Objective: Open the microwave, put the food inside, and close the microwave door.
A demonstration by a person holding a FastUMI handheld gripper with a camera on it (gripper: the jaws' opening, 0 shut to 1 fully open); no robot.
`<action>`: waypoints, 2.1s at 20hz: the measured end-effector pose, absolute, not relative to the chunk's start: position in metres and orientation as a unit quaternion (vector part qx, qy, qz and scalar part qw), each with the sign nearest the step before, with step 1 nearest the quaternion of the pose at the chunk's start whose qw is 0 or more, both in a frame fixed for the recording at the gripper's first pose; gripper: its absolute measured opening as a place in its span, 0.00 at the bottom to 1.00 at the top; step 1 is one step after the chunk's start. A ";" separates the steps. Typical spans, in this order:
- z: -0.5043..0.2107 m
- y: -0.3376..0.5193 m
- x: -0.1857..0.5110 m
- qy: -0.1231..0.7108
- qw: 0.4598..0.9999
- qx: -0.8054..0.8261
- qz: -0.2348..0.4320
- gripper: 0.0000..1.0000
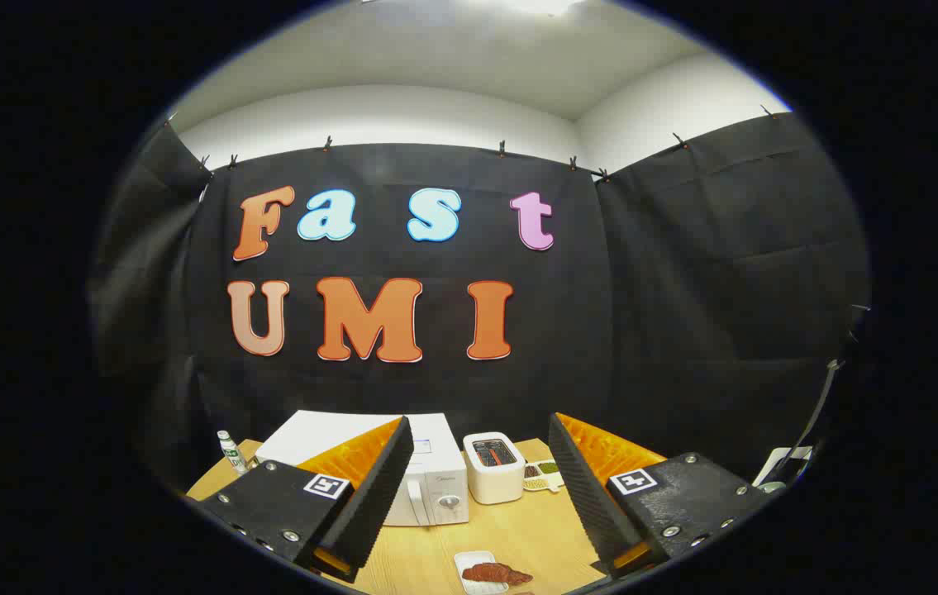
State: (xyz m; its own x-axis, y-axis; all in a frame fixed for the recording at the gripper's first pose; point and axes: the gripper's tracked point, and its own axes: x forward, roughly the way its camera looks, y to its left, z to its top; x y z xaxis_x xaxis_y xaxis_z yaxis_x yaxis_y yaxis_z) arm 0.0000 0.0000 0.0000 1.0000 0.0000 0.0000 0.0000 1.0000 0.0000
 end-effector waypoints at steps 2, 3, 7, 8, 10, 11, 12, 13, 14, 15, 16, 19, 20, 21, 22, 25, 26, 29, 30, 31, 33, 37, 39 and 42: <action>-0.001 -0.009 0.010 0.008 1.000 0.001 0.008 0.98; -0.004 -0.016 0.013 0.012 1.000 0.002 0.009 0.99; -0.011 -0.030 0.026 0.008 1.000 -0.002 0.027 0.98; -0.012 -0.035 0.029 0.008 1.000 -0.001 0.026 0.98; -0.016 -0.037 0.033 0.010 0.999 0.006 0.034 0.98; -0.022 -0.037 0.034 0.014 0.999 0.007 0.038 0.99; -0.028 -0.038 0.037 0.021 0.999 0.007 0.039 0.98; -0.033 -0.039 0.038 0.028 0.999 0.008 0.040 0.99; -0.038 -0.037 0.038 0.032 0.998 0.010 0.045 0.99; -0.043 -0.033 0.036 0.037 0.998 0.013 0.051 0.99; -0.047 -0.030 0.036 0.042 0.997 0.016 0.056 0.99; -0.059 -0.023 0.036 0.051 0.996 0.013 0.065 0.99; -0.062 -0.019 0.037 0.051 0.996 0.010 0.067 0.99; -0.065 -0.015 0.040 0.051 0.996 0.005 0.072 0.98; -0.068 -0.009 0.043 0.049 0.996 -0.002 0.076 0.99; -0.086 0.012 0.051 0.054 0.994 -0.013 0.095 0.98; -0.095 0.024 0.055 0.062 0.992 -0.012 0.111 0.99; -0.126 0.055 0.067 0.083 0.986 -0.011 0.145 0.99; -0.137 0.064 0.073 0.093 0.984 -0.017 0.152 0.99; -0.147 0.072 0.079 0.101 0.982 -0.023 0.157 0.99; -0.165 0.086 0.089 0.112 0.979 -0.025 0.167 0.99; -0.219 0.110 0.120 0.155 0.972 -0.042 0.172 0.99; -0.247 0.116 0.133 0.179 0.968 -0.045 0.171 0.99; -0.287 0.116 0.148 0.213 0.963 -0.032 0.162 0.99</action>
